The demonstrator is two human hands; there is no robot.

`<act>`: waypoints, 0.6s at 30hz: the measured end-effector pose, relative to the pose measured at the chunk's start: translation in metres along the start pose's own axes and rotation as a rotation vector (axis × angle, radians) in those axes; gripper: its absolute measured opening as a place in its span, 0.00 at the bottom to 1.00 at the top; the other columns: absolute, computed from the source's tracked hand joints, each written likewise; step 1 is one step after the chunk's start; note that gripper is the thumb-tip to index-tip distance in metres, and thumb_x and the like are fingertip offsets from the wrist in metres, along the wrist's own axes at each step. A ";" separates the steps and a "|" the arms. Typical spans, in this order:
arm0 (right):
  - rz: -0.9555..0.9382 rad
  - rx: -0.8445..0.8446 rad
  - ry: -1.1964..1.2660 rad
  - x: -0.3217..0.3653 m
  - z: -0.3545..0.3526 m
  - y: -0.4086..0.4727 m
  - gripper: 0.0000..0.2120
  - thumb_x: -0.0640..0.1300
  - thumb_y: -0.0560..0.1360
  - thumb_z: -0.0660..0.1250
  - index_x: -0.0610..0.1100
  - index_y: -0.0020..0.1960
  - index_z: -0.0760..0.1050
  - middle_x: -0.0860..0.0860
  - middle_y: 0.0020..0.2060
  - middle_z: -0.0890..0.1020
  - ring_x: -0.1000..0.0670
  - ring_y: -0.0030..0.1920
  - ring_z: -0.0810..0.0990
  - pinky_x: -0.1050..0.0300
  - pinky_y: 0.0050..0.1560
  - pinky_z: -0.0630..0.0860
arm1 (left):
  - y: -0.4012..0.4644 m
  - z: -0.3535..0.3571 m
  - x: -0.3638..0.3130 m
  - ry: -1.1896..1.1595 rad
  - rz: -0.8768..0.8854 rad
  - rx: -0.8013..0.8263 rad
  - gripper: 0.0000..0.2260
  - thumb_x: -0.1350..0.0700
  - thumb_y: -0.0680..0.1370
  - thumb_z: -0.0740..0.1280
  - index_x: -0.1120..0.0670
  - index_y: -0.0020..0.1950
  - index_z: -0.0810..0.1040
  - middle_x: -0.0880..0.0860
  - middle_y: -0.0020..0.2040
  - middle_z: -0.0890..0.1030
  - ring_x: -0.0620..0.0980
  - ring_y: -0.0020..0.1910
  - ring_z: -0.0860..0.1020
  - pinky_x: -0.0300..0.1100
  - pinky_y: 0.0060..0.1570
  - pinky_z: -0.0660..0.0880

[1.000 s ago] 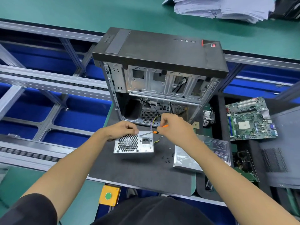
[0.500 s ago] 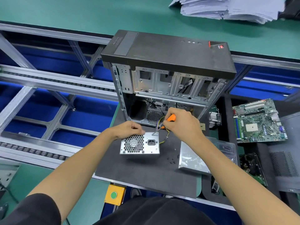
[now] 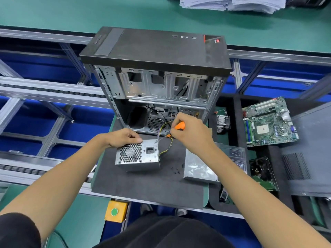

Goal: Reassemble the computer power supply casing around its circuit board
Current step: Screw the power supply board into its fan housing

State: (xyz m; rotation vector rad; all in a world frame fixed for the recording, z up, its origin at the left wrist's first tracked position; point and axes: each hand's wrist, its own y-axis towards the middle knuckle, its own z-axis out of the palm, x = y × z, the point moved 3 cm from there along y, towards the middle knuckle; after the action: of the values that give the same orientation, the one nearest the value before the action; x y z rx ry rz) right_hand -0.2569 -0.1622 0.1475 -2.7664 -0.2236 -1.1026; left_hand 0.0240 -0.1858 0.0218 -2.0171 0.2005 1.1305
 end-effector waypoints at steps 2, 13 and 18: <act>-0.061 0.013 0.011 0.007 0.005 0.004 0.04 0.51 0.69 0.69 0.56 0.41 0.73 0.59 0.34 0.80 0.57 0.36 0.77 0.58 0.33 0.67 | -0.001 0.003 0.002 -0.006 0.007 -0.023 0.12 0.46 0.81 0.66 0.46 0.41 0.85 0.39 0.37 0.80 0.36 0.36 0.76 0.29 0.43 0.71; -0.314 0.215 -0.124 0.043 0.046 0.049 0.04 0.48 0.72 0.65 0.54 0.42 0.69 0.53 0.32 0.79 0.51 0.34 0.77 0.52 0.36 0.76 | -0.006 0.007 0.011 -0.054 -0.009 -0.092 0.20 0.39 0.81 0.66 0.50 0.35 0.74 0.50 0.33 0.67 0.47 0.32 0.65 0.43 0.37 0.65; -0.318 0.223 -0.136 0.039 0.048 0.054 0.04 0.47 0.72 0.65 0.53 0.42 0.70 0.52 0.32 0.79 0.52 0.34 0.75 0.53 0.36 0.75 | -0.004 0.007 0.016 -0.109 -0.028 -0.110 0.22 0.36 0.78 0.68 0.56 0.43 0.80 0.52 0.37 0.77 0.48 0.35 0.73 0.39 0.38 0.71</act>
State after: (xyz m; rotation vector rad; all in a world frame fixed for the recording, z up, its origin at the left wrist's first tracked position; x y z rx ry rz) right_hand -0.1861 -0.2018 0.1354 -2.6623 -0.7768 -0.8849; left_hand 0.0307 -0.1744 0.0101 -2.0412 0.0560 1.2539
